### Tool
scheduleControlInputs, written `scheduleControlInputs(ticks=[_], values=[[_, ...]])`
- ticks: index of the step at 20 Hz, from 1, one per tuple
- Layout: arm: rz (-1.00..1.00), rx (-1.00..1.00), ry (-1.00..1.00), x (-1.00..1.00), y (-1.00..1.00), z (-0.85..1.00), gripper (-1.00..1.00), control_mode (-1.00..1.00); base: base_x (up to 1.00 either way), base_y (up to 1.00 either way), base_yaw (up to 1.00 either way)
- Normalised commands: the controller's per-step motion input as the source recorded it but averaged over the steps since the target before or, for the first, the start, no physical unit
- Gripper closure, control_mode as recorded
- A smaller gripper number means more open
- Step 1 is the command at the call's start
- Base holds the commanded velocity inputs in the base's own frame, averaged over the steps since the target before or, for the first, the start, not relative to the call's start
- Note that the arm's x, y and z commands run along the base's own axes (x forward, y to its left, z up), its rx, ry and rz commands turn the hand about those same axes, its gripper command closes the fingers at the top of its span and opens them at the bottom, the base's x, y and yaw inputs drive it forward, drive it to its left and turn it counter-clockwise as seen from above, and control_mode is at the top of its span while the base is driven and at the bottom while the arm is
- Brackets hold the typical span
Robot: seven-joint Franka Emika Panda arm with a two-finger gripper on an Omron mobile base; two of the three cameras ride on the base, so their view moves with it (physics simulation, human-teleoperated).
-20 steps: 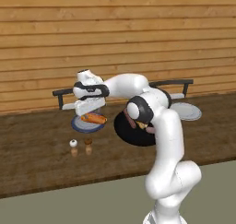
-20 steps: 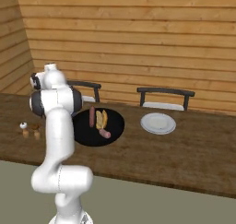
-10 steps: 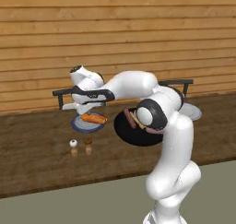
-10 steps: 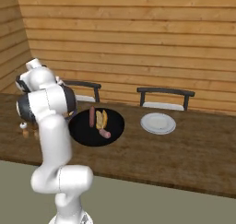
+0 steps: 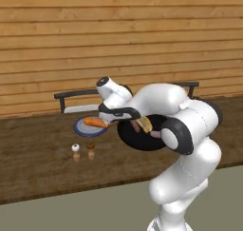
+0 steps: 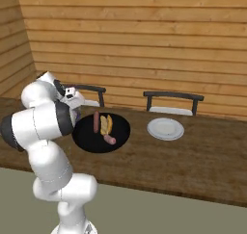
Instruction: Place one bun and one sausage from the bowl on each plate.
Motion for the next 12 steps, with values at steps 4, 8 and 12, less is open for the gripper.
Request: scheduleControlInputs(ticks=[4, 8, 12], values=[[-0.08, 0.0, 0.12, 0.0, -0.82, 0.03, -1.0, -1.0, 0.0, 0.0, 0.0], [-0.07, 0.0, 0.22, 0.0, -0.75, 0.0, -1.0, -1.0, 0.0, 0.0, 0.0], [-0.09, 0.0, 0.17, 0.17, -0.41, 0.0, -1.0, -1.0, 0.0, 0.0, 0.0]])
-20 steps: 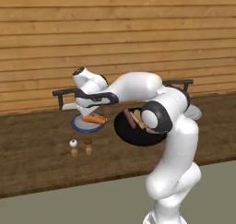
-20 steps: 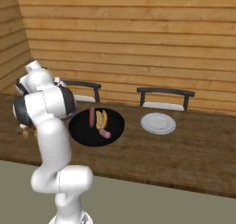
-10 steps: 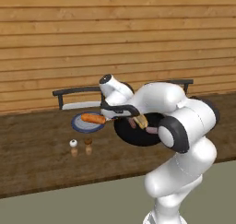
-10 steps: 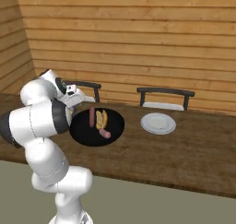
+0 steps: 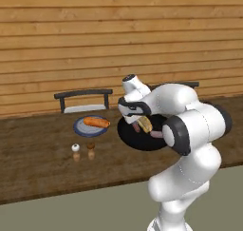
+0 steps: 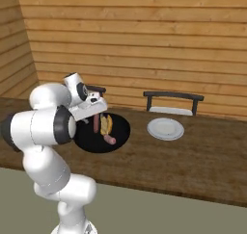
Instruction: Place one bun and one sausage from the bowl on each plate.
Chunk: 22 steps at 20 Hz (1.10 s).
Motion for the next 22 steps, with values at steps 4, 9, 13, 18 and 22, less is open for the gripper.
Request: scheduleControlInputs(ticks=[4, 9, 13, 18, 22], values=[[-0.15, 0.04, 0.01, 0.55, -0.15, -0.1, -1.0, -1.0, 0.0, 0.0, 0.0], [-0.08, 0.13, 0.05, 0.43, -0.25, -0.38, -1.0, -1.0, 0.0, 0.0, 0.0], [0.0, 0.13, 0.01, 0.22, -0.19, -0.36, -1.0, -1.0, 0.0, 0.0, 0.0], [0.0, 0.02, 0.0, 0.23, -0.05, -0.26, -1.0, -1.0, 0.0, 0.0, 0.0], [0.0, 0.0, 0.0, 0.16, -0.04, -0.32, -1.0, -1.0, 0.0, 0.0, 0.0]])
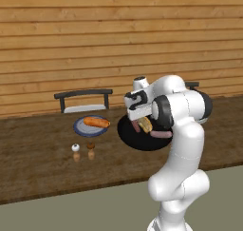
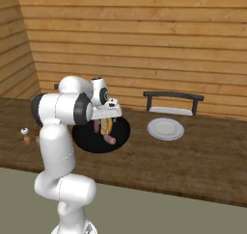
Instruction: Place one bun and one sausage from the bowl on each plate.
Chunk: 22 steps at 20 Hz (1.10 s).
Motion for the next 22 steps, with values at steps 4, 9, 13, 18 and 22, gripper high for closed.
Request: scheduleControlInputs(ticks=[4, 9, 13, 18, 22], values=[[0.0, 0.01, 0.02, 0.06, -0.15, -0.39, -1.0, -1.0, 0.0, 0.0, 0.0], [0.01, 0.04, 0.01, 0.01, -0.04, -0.29, -1.0, -1.0, 0.0, 0.0, 0.0], [0.06, 0.08, 0.02, -0.14, -0.01, -0.41, -1.0, -1.0, 0.0, 0.0, 0.0], [0.1, 0.13, 0.0, -0.35, -0.03, -0.47, -1.0, -1.0, 0.0, 0.0, 0.0], [0.11, 0.11, 0.03, 0.0, 0.0, -0.45, 1.0, -1.0, 0.0, 0.0, 0.0]])
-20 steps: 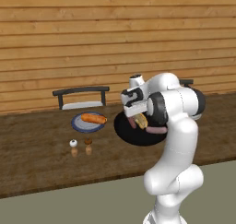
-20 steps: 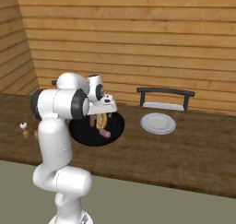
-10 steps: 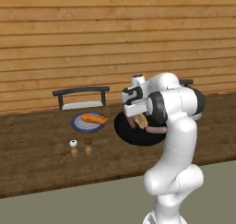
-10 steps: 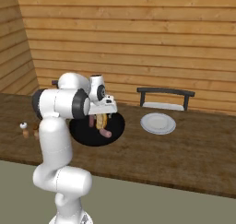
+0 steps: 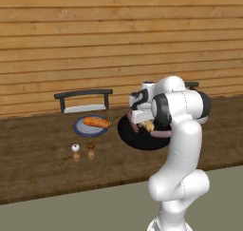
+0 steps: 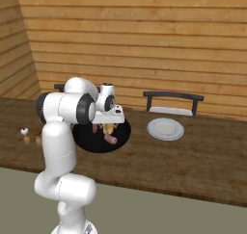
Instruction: Place one bun and one sausage from the bowl on each plate.
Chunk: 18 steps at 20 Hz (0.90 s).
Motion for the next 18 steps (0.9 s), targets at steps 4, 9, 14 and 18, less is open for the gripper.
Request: scheduleControlInputs(ticks=[4, 9, 14, 18], values=[[0.1, 0.05, 0.0, -0.03, 0.0, -0.11, 1.0, -1.0, 0.0, 0.0, 0.0], [0.02, 0.0, -0.14, -0.33, -0.02, 0.83, 1.0, -1.0, 0.0, 0.0, 0.0], [0.0, -0.05, -0.15, -0.29, -0.53, 0.92, 1.0, -1.0, 0.0, 0.0, 0.0], [-0.02, -0.05, -0.01, 0.0, -0.95, 0.63, 1.0, -1.0, 0.0, 0.0, 0.0]])
